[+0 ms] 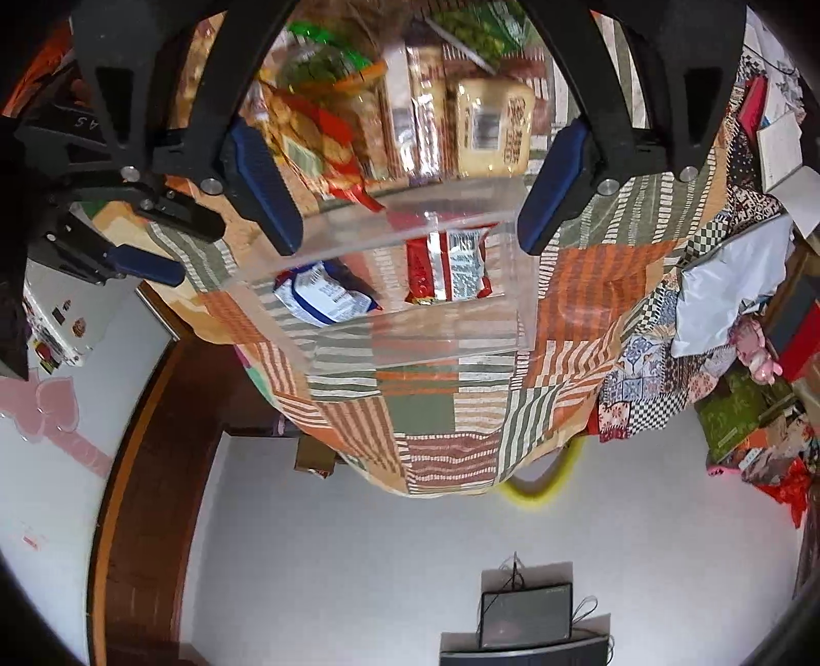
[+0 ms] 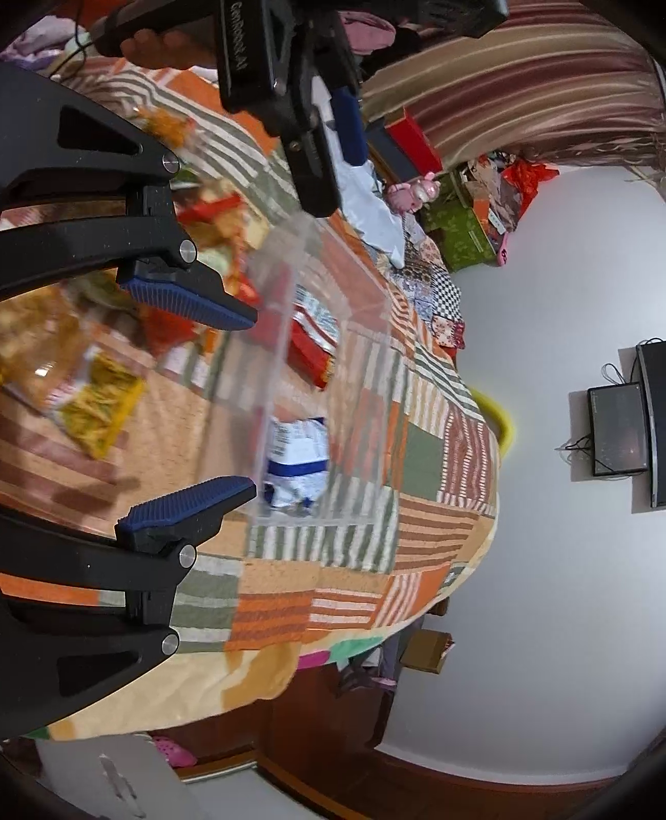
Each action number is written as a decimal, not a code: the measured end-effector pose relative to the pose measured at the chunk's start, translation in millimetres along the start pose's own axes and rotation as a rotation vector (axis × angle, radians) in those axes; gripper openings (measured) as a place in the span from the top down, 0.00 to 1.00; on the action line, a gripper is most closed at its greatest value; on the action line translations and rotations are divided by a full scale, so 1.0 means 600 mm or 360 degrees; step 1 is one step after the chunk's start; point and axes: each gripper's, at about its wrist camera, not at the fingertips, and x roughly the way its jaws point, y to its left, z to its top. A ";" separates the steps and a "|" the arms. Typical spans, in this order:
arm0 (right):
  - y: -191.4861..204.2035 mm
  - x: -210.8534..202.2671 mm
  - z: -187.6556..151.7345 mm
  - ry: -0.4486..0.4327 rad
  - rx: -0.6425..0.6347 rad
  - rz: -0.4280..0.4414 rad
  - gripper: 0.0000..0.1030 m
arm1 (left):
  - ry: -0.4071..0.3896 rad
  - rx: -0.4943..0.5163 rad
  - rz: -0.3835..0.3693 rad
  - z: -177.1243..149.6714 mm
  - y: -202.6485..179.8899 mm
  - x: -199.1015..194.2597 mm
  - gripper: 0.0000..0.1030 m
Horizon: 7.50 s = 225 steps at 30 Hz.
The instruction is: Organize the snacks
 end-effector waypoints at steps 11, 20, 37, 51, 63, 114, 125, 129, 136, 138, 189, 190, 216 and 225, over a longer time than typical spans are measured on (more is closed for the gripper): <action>0.012 -0.010 -0.076 0.0106 0.0071 0.0073 0.46 | 0.0076 0.0018 -0.0005 -0.070 -0.025 -0.016 0.15; 0.033 -0.010 -0.128 0.0161 0.0045 0.0038 0.44 | 0.0157 -0.0027 -0.0022 -0.111 -0.023 -0.012 0.15; 0.010 0.001 -0.154 0.0222 0.0153 0.0098 0.30 | 0.0258 0.0037 -0.0033 -0.114 -0.061 0.055 0.15; 0.024 0.020 -0.149 0.0223 0.0096 0.0129 0.37 | 0.0350 0.0015 -0.0099 -0.099 -0.074 0.118 0.56; -0.010 0.000 -0.130 0.0168 0.0133 0.0046 0.40 | 0.0293 -0.0046 -0.0191 -0.106 -0.058 0.080 0.63; -0.043 0.015 0.012 -0.0077 0.0211 0.0075 0.61 | 0.0308 0.0030 -0.0171 -0.073 -0.011 0.079 0.13; -0.055 0.035 -0.025 0.0052 0.0202 0.0059 0.59 | 0.0293 -0.0039 -0.0089 -0.083 0.036 0.055 0.13; -0.063 0.036 -0.042 0.0087 0.0231 0.0058 0.52 | 0.0243 -0.0162 -0.0023 -0.089 0.096 0.031 0.09; -0.068 0.052 -0.057 0.0166 0.0250 0.0050 0.51 | 0.0306 -0.0333 0.0055 -0.105 0.170 0.059 0.09; -0.068 0.055 -0.056 0.0174 0.0252 0.0054 0.51 | 0.0352 -0.0345 0.0065 -0.109 0.180 0.078 0.09; -0.022 0.058 -0.028 0.0116 0.0122 0.0120 0.71 | 0.0408 -0.0256 -0.0027 -0.128 0.139 0.106 0.47; -0.022 0.053 -0.026 0.0105 0.0123 0.0128 0.71 | 0.0386 -0.0249 -0.0017 -0.123 0.138 0.095 0.47; -0.005 0.060 0.064 -0.0092 0.0106 0.0170 0.71 | 0.0116 -0.0208 -0.0153 0.013 0.084 0.086 0.47; -0.004 0.106 0.075 -0.0033 0.0088 0.0157 0.71 | 0.0087 -0.0200 -0.0143 0.044 0.085 0.126 0.72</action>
